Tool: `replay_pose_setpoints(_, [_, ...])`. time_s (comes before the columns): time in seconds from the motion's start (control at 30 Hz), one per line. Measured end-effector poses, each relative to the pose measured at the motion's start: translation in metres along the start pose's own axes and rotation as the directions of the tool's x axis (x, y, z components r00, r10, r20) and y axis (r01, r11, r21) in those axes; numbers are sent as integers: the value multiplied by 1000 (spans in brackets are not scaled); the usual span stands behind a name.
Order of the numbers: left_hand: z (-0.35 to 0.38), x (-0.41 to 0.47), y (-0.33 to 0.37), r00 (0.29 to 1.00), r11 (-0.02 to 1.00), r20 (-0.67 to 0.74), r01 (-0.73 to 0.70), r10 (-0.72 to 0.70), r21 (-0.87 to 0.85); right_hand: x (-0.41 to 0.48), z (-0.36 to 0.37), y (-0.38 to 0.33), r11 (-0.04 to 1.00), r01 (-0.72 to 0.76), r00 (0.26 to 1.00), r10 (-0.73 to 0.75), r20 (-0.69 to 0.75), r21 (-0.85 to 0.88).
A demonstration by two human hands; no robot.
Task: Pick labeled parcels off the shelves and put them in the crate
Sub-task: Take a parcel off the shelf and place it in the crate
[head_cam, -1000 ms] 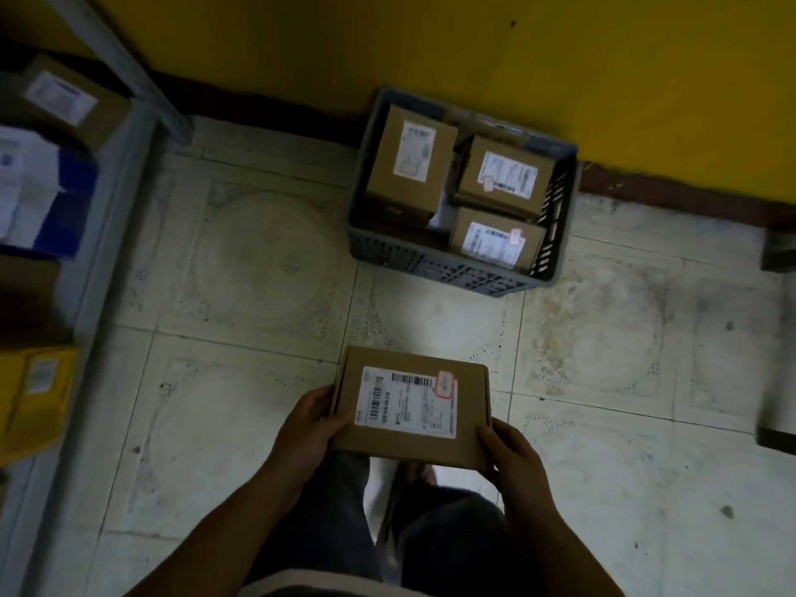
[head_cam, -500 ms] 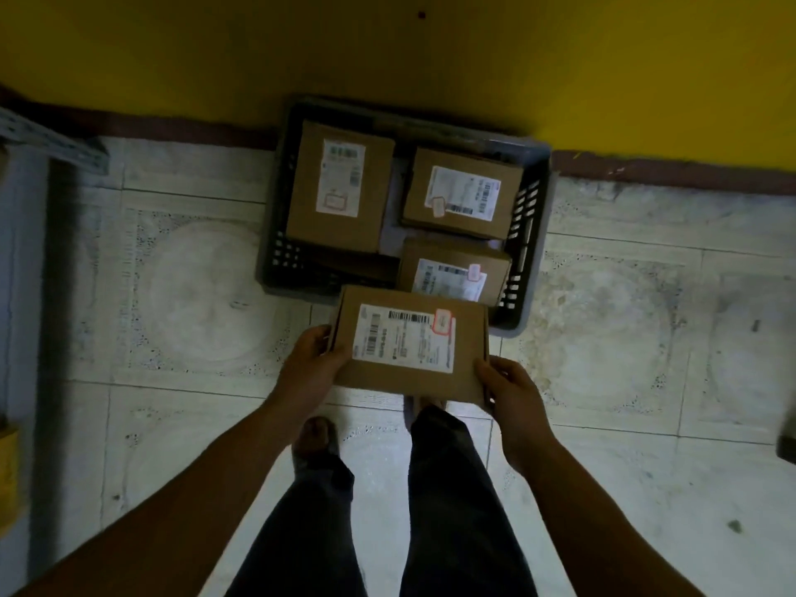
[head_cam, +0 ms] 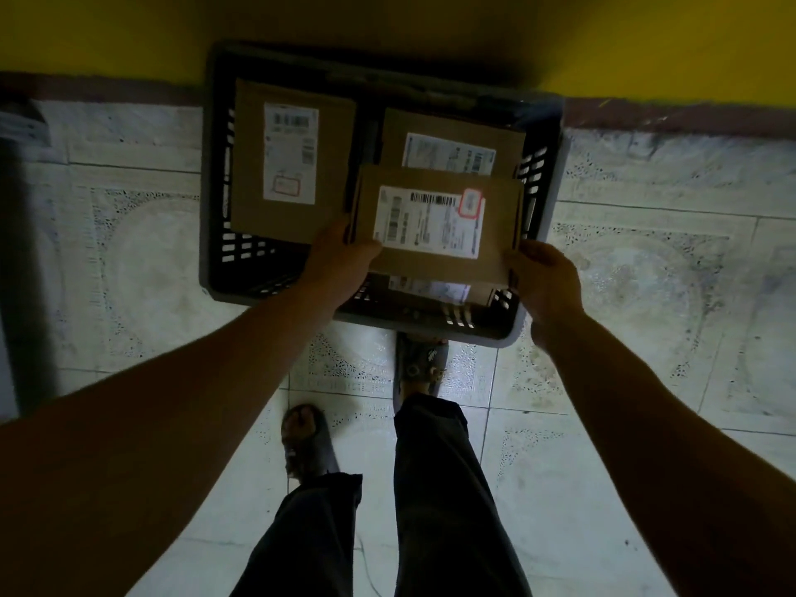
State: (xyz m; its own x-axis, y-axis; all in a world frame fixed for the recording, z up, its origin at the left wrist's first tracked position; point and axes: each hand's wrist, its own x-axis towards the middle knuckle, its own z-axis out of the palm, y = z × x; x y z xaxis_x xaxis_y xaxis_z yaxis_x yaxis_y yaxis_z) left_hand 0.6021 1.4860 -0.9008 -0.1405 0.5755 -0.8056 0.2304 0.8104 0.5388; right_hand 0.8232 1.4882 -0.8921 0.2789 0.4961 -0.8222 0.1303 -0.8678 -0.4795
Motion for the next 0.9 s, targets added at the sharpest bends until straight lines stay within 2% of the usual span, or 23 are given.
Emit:
replay_pose_setpoints(0.47, [10,67,30,993,999,108,-40,37,21,46,4,-22,996,74,997,-73,30,-51])
replay_pose_setpoints(0.6, [9,56,26,997,1000,67,-30,30,5,44,9,-16,991,83,996,-80,32,-108])
replay_pose_setpoints(0.7, [6,35,19,999,1000,51,6,-5,-16,36,10,-9,991,68,997,-65,33,-117])
replay_pose_setpoints(0.8, [0,6,12,993,991,70,99,-93,-89,18,13,0,983,48,997,-36,70,-175])
replay_pose_setpoints(0.9, [-7,-26,4,985,975,78,163,-153,-149,-4,18,13,962,31,982,20,186,-270])
